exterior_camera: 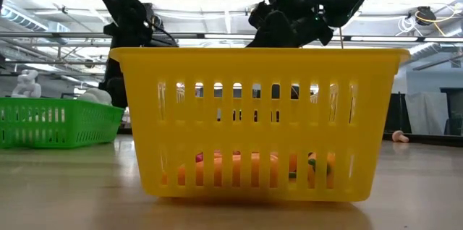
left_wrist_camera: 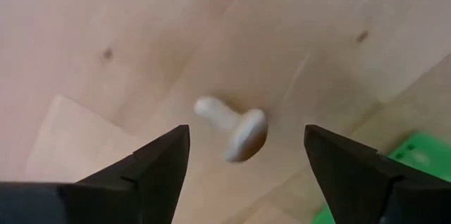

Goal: Sort produce into baskets
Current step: Put the brown mushroom into the blue basket

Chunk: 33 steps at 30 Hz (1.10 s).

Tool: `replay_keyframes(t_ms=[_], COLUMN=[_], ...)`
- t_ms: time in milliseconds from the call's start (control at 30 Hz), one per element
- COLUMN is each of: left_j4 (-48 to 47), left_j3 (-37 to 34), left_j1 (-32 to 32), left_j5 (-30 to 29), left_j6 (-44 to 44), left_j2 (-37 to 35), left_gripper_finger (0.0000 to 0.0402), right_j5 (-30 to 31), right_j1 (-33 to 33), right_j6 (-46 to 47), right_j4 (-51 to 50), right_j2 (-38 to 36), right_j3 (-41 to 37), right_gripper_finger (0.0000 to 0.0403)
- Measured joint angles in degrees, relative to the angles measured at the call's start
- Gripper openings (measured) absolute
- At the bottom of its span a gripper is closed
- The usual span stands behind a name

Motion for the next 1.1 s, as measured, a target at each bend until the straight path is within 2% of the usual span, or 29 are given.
replay_keyframes(t_ms=[300, 600, 1100], left_j4=[4.1, 5.5, 7.3], left_j3=[-4.9, -5.1, -5.2], left_j1=[0.0, 0.0, 0.0], left_j5=[-0.1, -0.7, -2.7], left_j6=[0.2, 4.0, 6.1], left_j2=[-0.1, -0.2, -0.8], left_gripper_finger=[0.0287, 0.0279, 0.0118], right_j5=[0.0, 0.0, 0.0], right_j1=[0.0, 0.0, 0.1], right_j6=[0.4, 0.8, 3.2], right_j4=[0.2, 0.7, 0.8], right_j2=[0.0, 0.0, 0.0], right_j3=[0.0, 0.0, 0.0], right_gripper_finger=[0.0164, 0.0164, 0.0164])
